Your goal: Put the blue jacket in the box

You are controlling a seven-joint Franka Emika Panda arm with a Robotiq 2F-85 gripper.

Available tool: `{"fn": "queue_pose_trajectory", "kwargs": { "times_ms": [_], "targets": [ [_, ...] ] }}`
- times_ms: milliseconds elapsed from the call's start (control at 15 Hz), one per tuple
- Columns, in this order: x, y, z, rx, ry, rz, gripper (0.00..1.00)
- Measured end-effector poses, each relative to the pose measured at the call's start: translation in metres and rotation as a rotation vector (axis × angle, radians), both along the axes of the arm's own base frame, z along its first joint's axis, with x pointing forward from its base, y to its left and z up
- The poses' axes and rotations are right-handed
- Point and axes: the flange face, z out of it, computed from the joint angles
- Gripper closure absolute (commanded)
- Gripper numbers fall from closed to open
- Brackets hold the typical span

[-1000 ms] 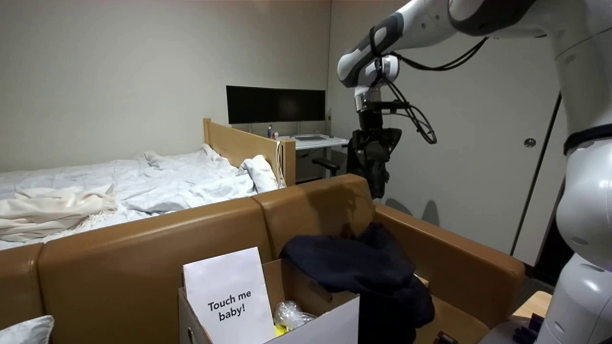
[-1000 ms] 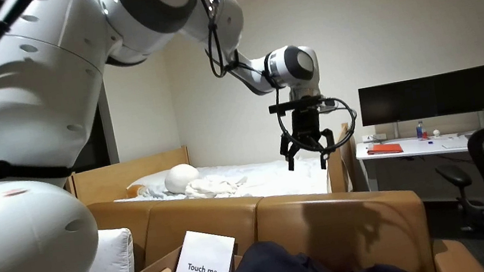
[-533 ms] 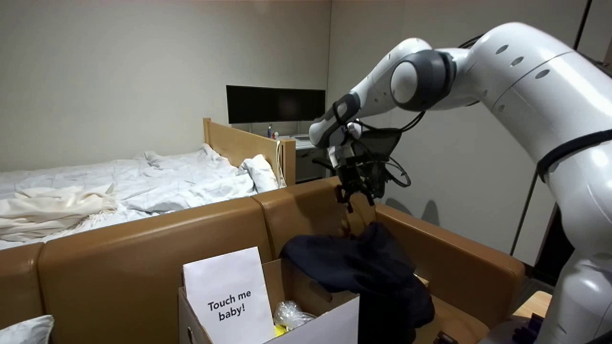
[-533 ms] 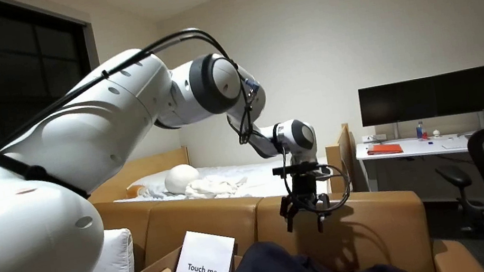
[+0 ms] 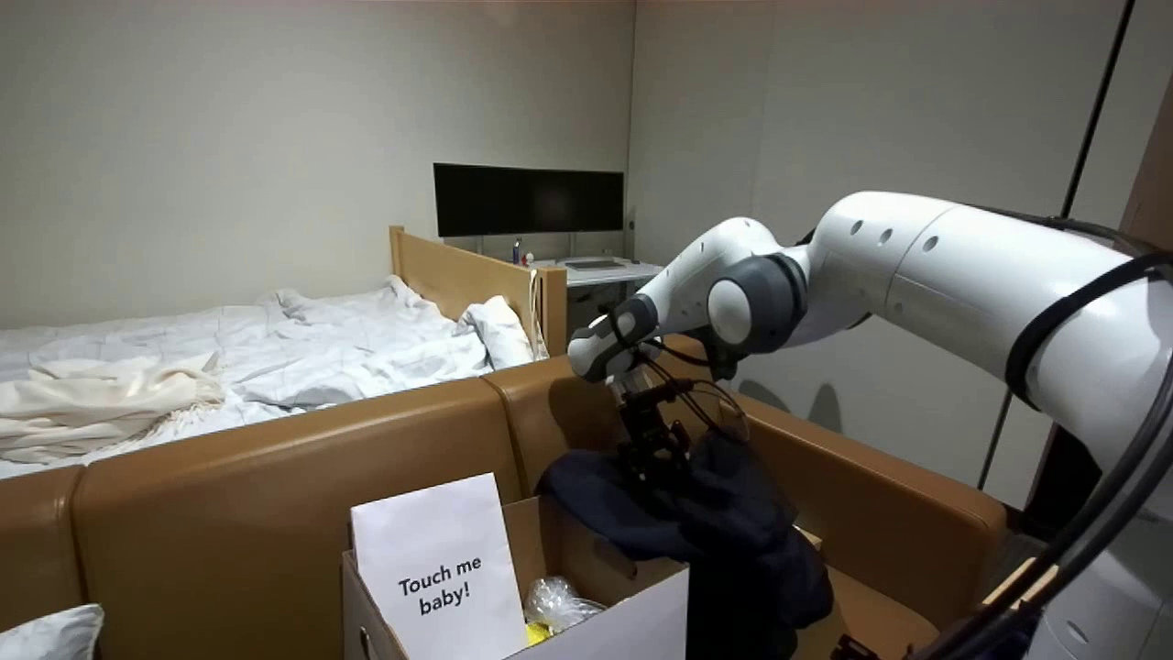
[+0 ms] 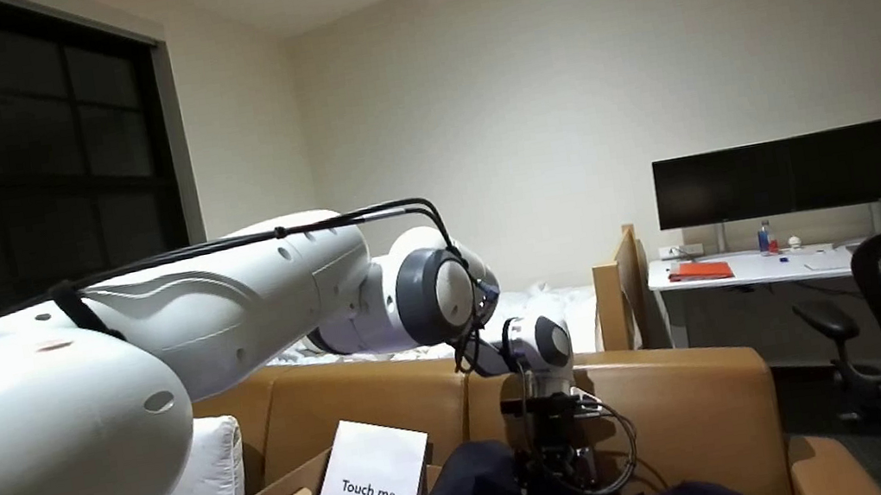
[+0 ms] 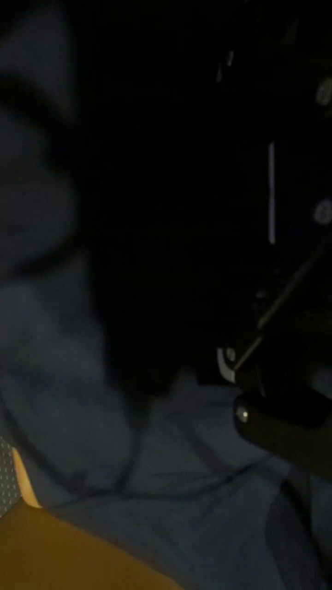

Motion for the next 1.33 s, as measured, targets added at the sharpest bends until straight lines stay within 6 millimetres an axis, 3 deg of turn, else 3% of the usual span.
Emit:
{"fn": "queue_pose_trajectory", "kwargs": {
  "times_ms": [267,533,600,667,1333],
  "targets": [
    [0.008,-0.001,-0.039,-0.002,-0.072,0.003,0.00],
    [0.016,-0.004,-0.051,-0.030,-0.182,-0.012,0.00],
    [0.017,-0.006,-0.053,-0.041,-0.204,-0.019,0.25],
    [0.018,-0.008,-0.055,-0.053,-0.223,-0.026,0.26],
    [0.019,-0.013,-0.056,-0.121,-0.261,-0.119,0.90]
  ]
}}
